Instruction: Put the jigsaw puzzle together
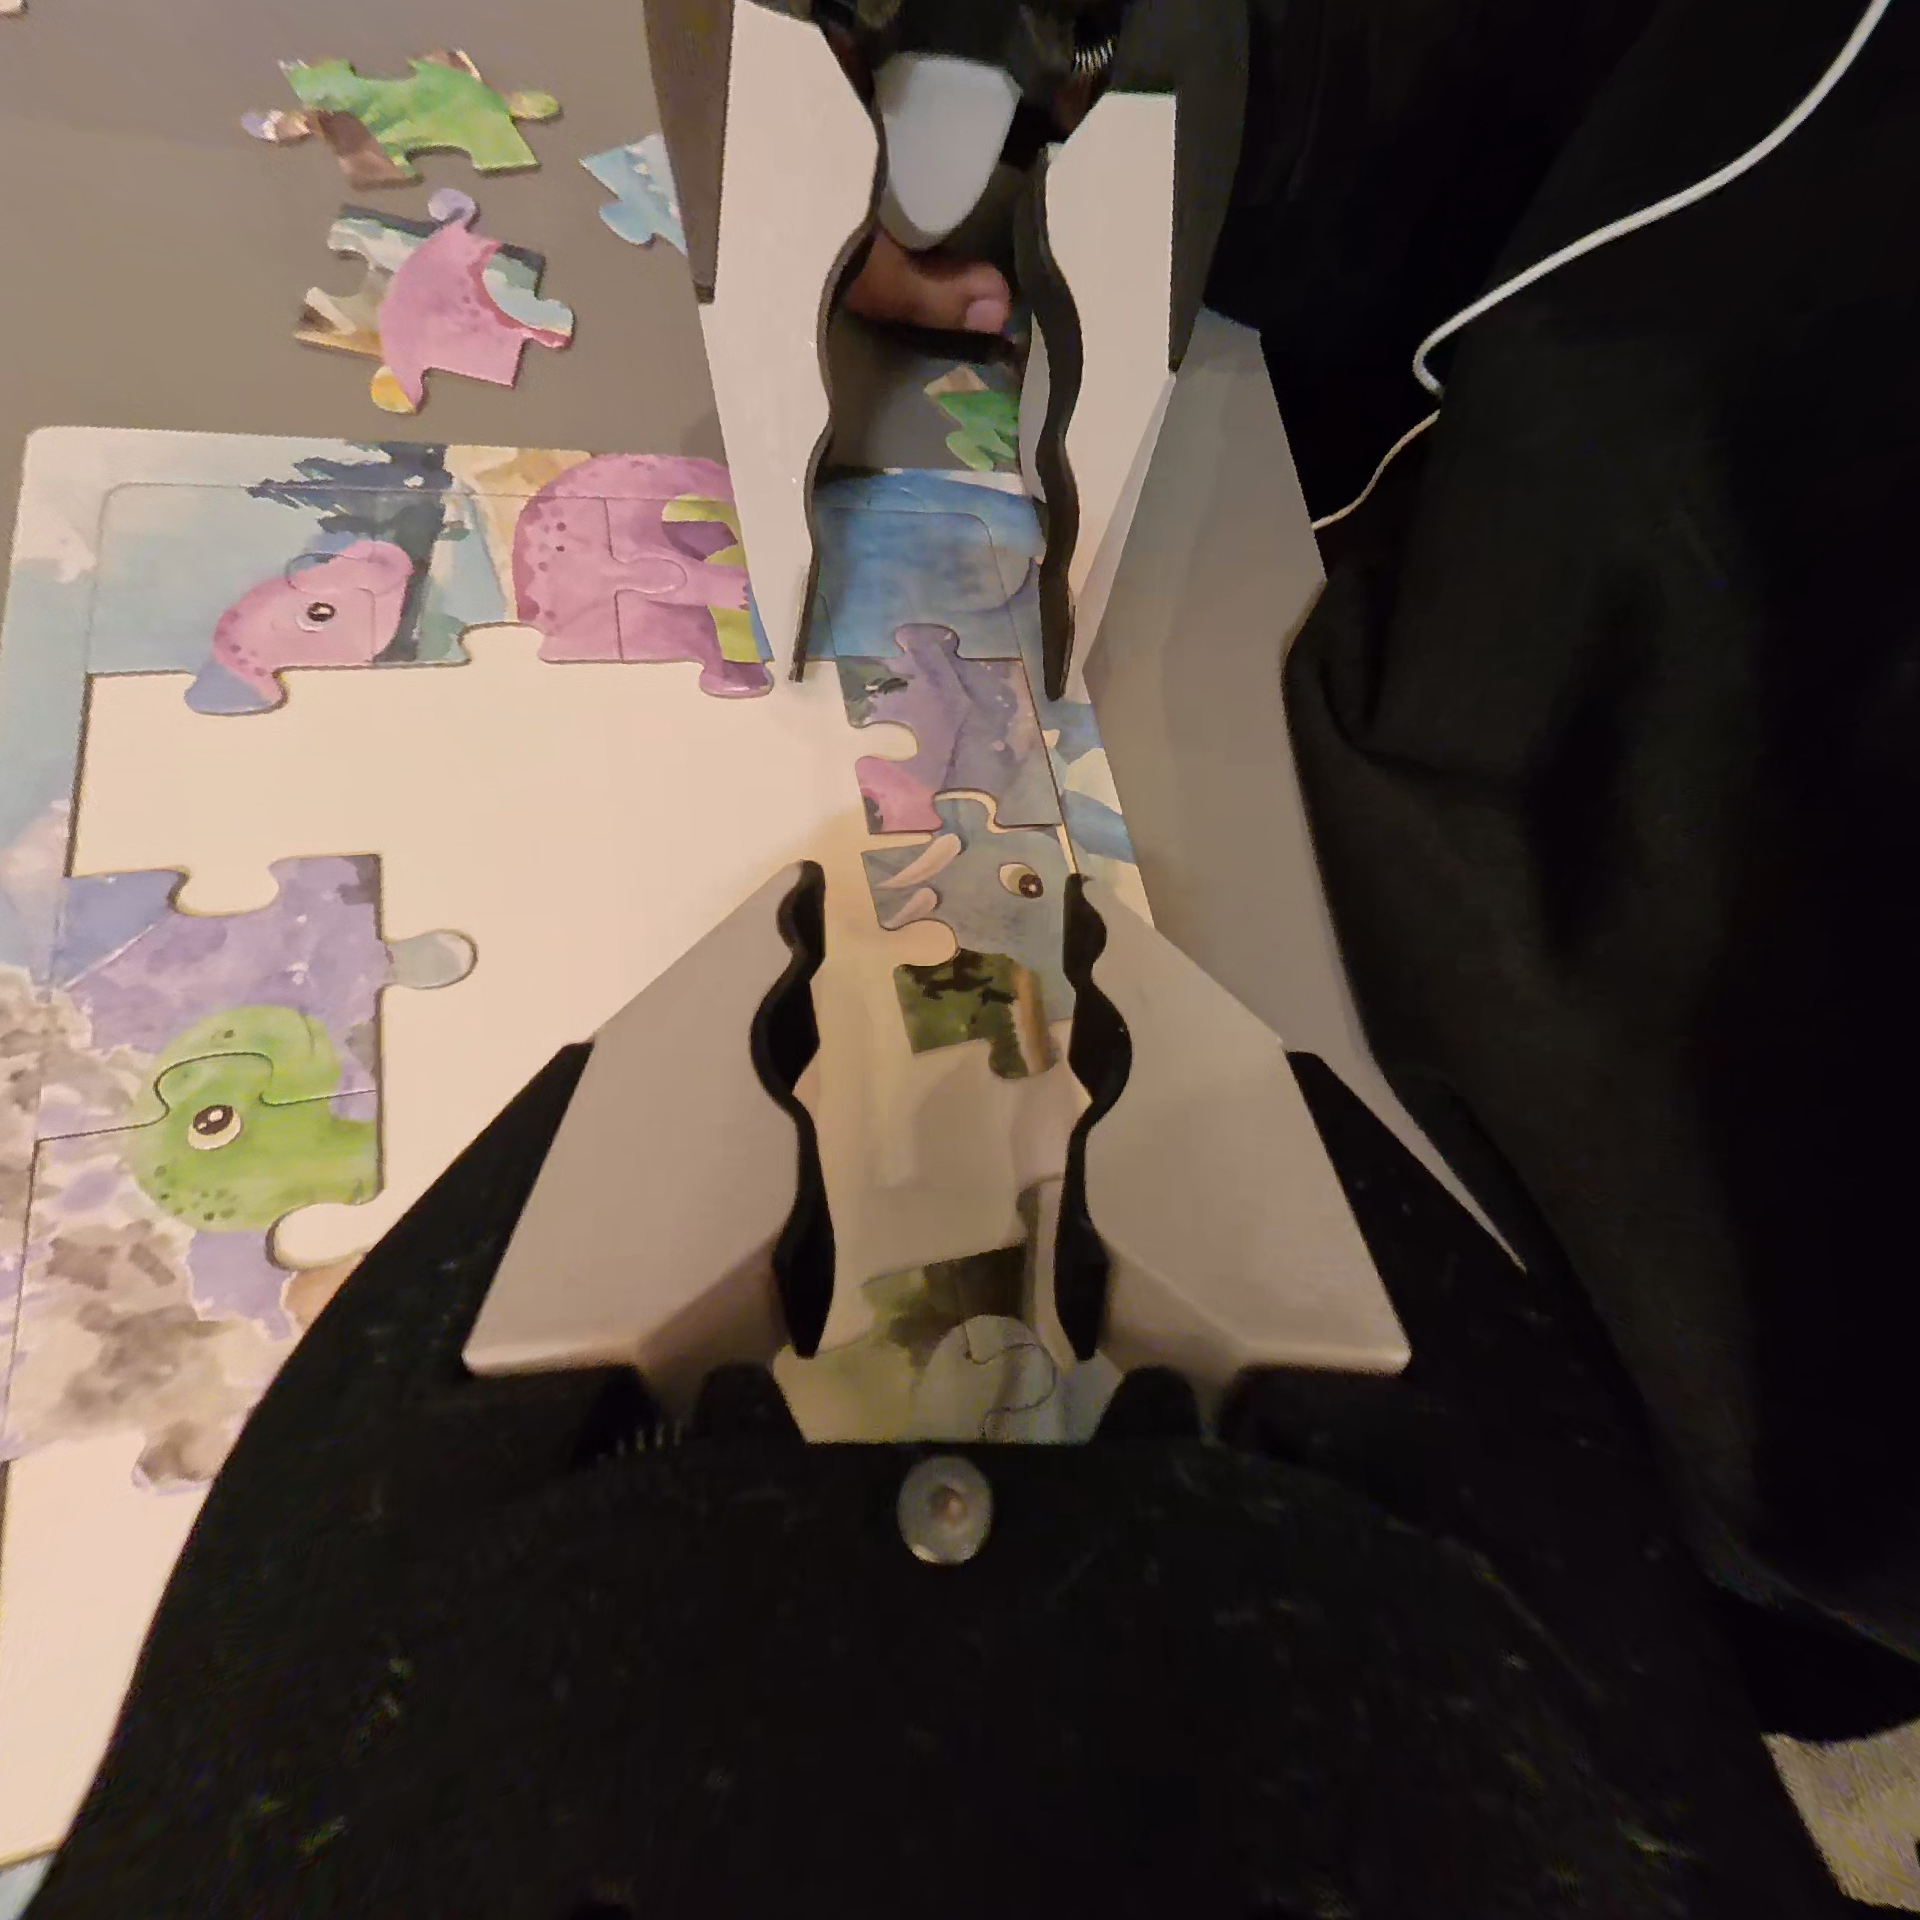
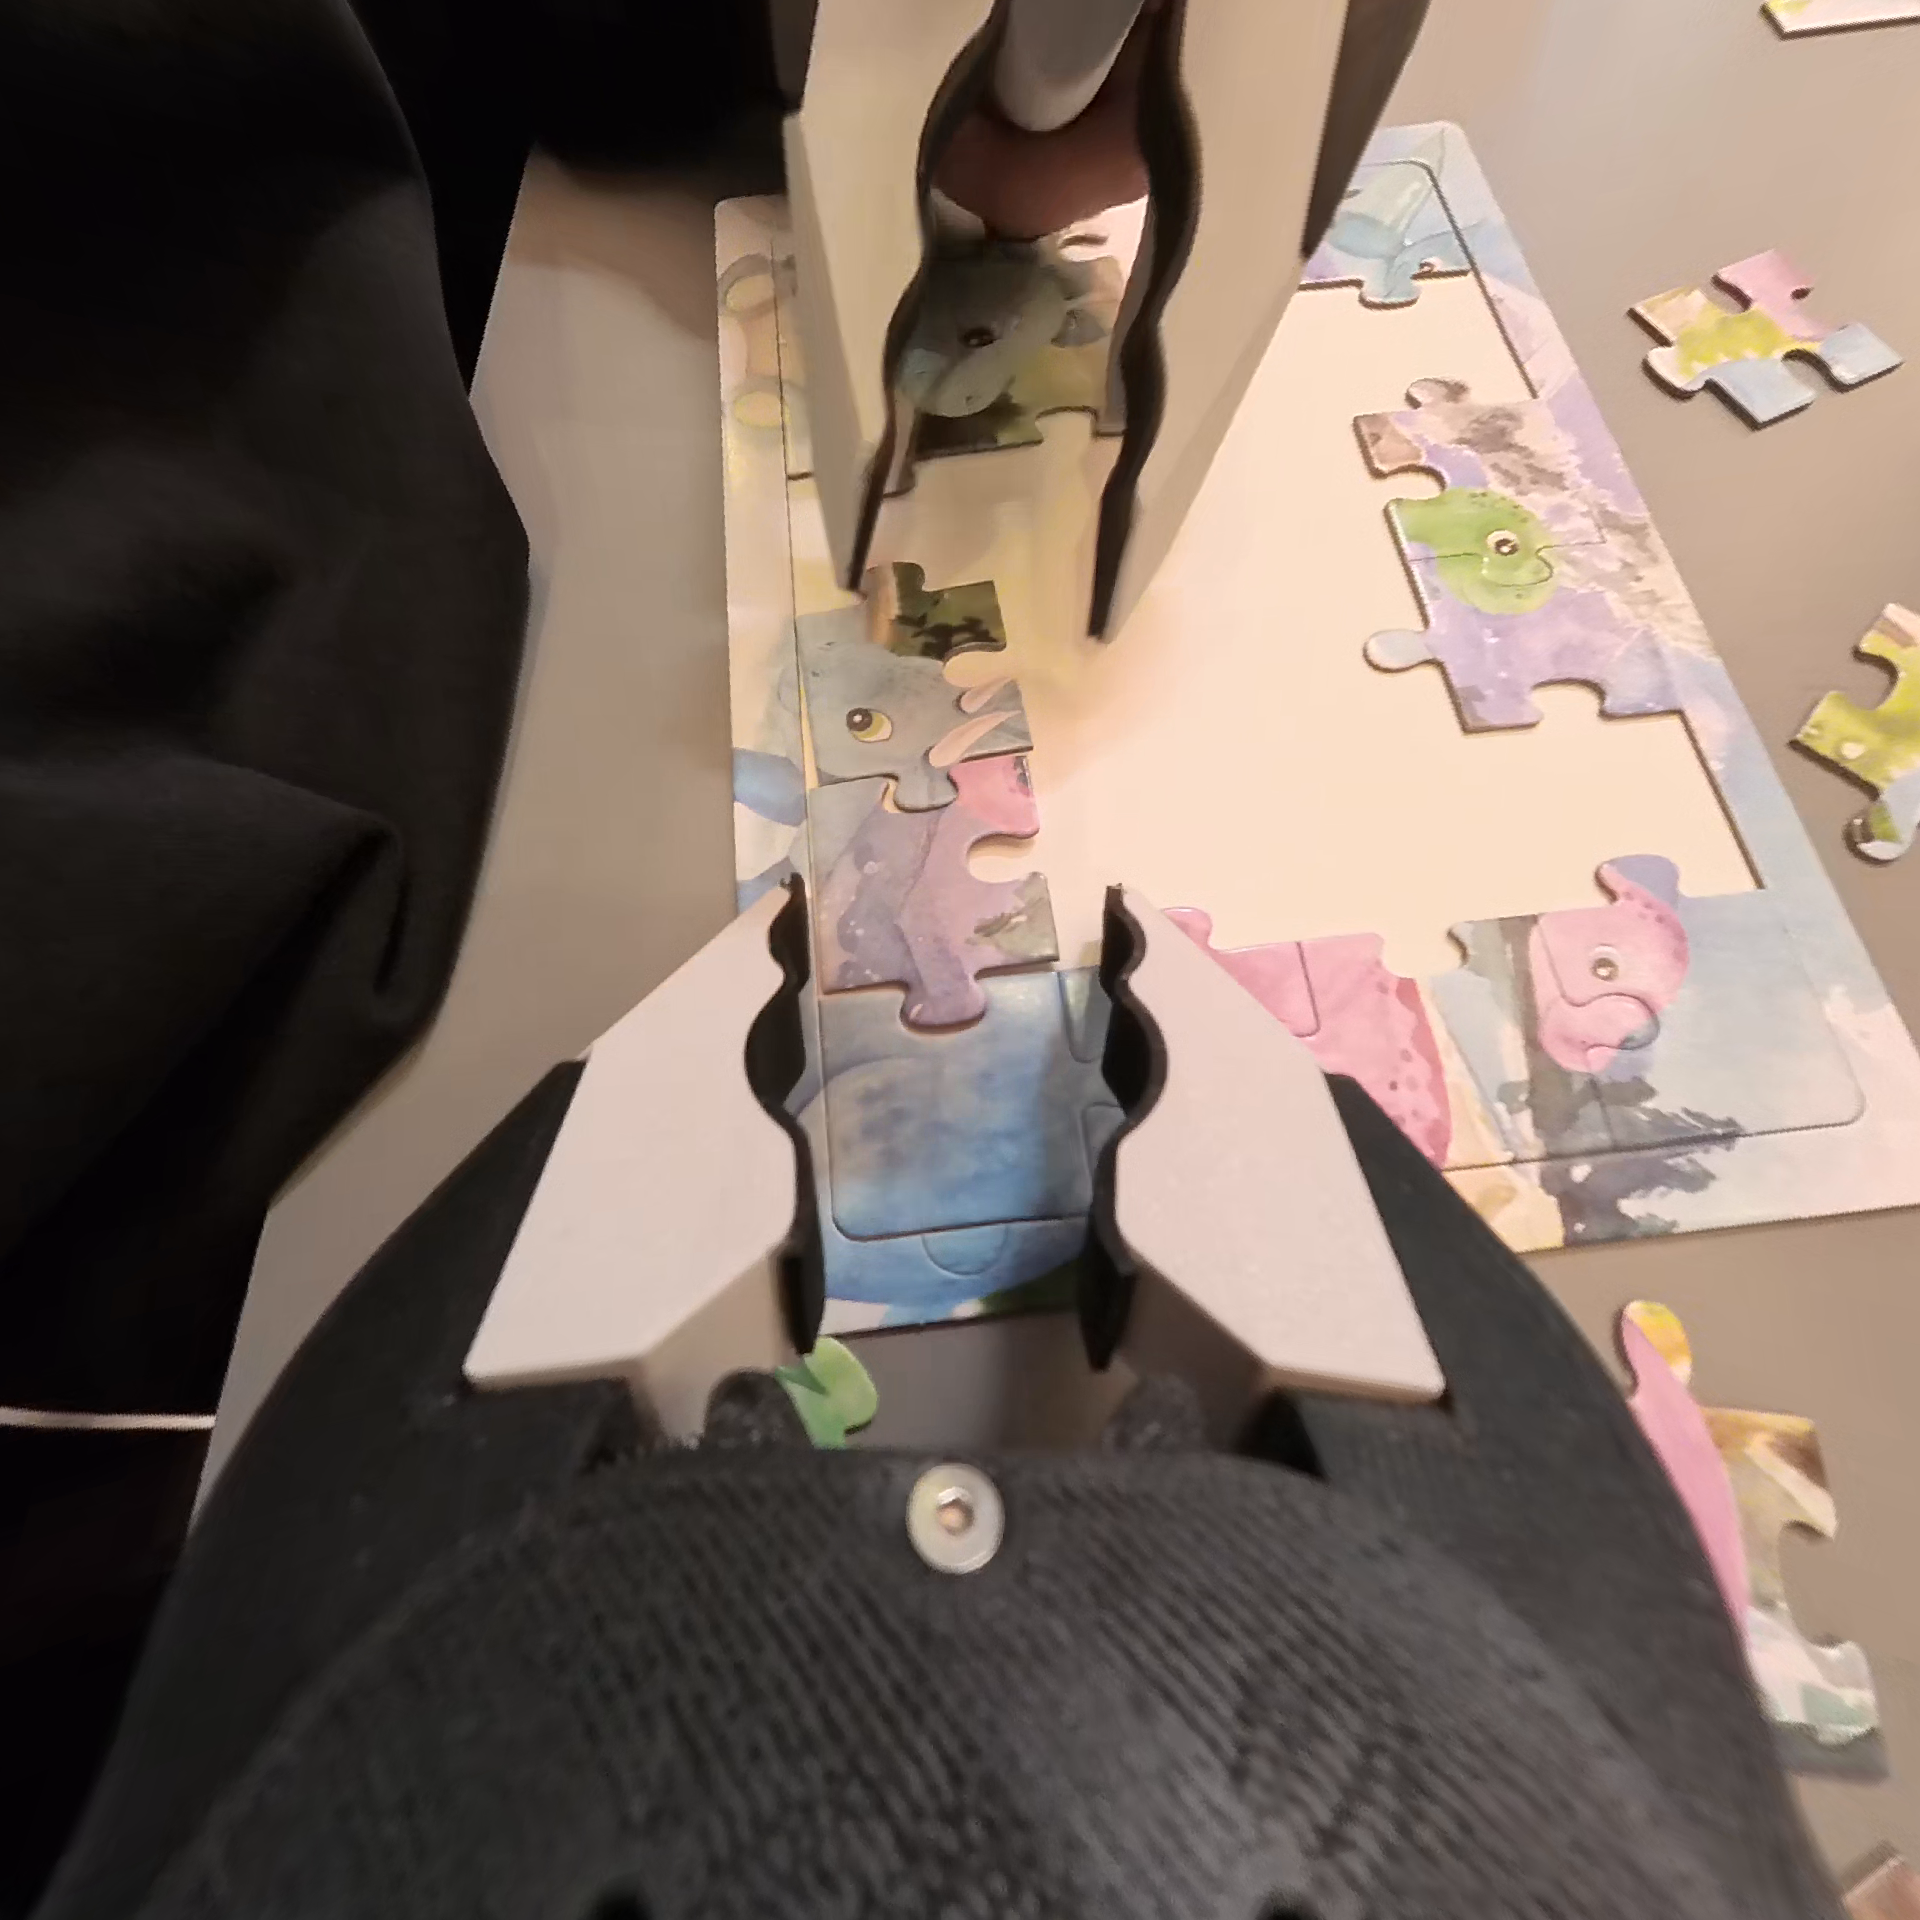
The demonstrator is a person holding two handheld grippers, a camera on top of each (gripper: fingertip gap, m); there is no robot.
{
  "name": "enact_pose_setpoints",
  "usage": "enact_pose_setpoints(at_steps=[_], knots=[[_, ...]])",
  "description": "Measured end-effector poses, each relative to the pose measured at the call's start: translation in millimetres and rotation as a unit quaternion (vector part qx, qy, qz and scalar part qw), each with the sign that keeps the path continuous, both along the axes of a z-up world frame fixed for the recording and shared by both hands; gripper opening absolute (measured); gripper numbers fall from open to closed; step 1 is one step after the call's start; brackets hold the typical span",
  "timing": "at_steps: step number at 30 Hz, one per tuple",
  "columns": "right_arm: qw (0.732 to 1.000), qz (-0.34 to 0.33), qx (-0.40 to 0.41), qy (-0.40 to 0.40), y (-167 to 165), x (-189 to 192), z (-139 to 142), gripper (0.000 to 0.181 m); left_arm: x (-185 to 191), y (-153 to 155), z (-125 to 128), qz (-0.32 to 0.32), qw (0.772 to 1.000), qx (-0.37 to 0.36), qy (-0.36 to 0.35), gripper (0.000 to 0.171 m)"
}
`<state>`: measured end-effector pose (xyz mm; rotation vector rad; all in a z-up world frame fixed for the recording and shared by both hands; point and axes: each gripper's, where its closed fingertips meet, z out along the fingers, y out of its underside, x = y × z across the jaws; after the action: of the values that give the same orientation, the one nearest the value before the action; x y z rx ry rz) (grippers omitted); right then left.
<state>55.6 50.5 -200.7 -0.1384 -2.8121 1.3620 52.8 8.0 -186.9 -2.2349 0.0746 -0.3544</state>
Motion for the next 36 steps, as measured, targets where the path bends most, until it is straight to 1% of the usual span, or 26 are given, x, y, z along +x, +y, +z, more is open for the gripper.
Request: enact_pose_setpoints(at_steps=[4, 9, 13, 28, 32, 34, 36], knots=[[1.000, 0.001, 0.014, -0.001, 0, 0, -5, 0.056, -6, 2, 5, 0.014, 0.999, 0.029, -0.007, 0.044], [1.000, 0.001, 0.014, 0.001, 0, 0, -5, 0.055, -11, 2, 10, 0.027, 0.998, 0.044, -0.027, 0.044], [1.000, 0.001, 0.016, 0.002, 0, 0, -5, 0.056, -13, 2, 8, 0.031, 0.999, 0.041, -0.018, 0.044], [1.000, 0.001, 0.020, 0.002, 0, 0, -6, 0.056, -11, 2, 4, 0.024, 0.999, 0.026, -0.021, 0.045], [1.000, 0.001, -0.007, 0.009, 1, -1, 4, 0.054, -11, 2, 3, 0.024, 0.999, 0.023, -0.023, 0.045], [0.999, -0.007, -0.034, 0.017, 3, -5, 16, 0.051, -11, 2, 2, 0.023, 0.999, 0.019, -0.021, 0.045], [0.996, -0.028, -0.075, 0.041, 6, -15, 36, 0.044, -10, 2, 0, 0.022, 0.999, 0.015, -0.020, 0.045]])
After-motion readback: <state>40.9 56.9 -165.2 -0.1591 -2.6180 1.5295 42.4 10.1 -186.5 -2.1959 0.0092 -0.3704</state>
